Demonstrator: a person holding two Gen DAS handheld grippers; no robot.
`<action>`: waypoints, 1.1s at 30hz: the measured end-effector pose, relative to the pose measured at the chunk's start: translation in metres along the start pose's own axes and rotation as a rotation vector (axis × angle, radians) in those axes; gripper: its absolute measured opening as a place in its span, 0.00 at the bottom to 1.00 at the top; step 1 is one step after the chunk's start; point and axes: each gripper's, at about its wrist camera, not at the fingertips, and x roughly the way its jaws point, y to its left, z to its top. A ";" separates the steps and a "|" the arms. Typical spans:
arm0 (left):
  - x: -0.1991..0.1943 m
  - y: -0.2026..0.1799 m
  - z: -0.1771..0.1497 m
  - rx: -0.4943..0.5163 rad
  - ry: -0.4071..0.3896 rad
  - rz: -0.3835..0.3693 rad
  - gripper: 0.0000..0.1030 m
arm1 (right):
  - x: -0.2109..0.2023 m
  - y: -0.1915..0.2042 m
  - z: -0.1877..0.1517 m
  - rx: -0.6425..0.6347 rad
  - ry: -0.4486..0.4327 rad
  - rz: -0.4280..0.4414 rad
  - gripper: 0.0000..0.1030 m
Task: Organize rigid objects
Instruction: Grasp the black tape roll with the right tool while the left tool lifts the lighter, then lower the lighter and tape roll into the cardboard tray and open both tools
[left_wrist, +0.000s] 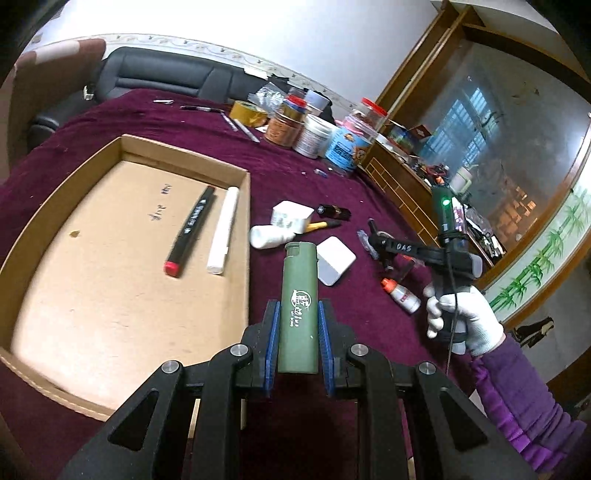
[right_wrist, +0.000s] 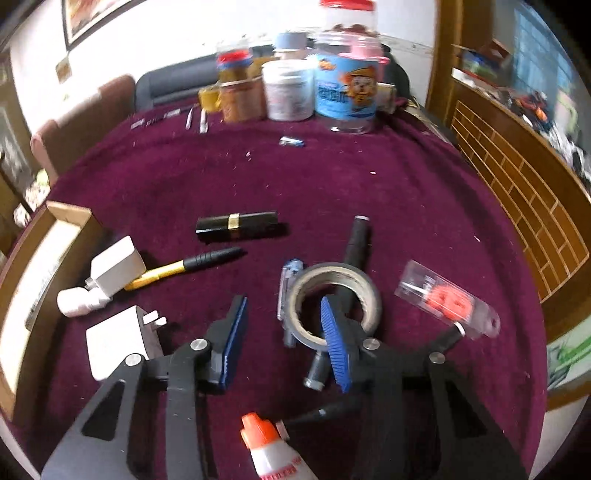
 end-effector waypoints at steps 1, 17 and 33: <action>-0.001 0.003 0.000 -0.007 0.001 0.001 0.16 | 0.004 0.001 -0.001 -0.004 0.011 -0.021 0.36; -0.011 0.052 0.056 -0.009 -0.024 0.137 0.16 | -0.069 0.053 0.018 0.044 -0.081 0.333 0.08; 0.067 0.153 0.119 -0.204 0.117 0.155 0.16 | 0.019 0.238 0.062 0.160 0.195 0.733 0.09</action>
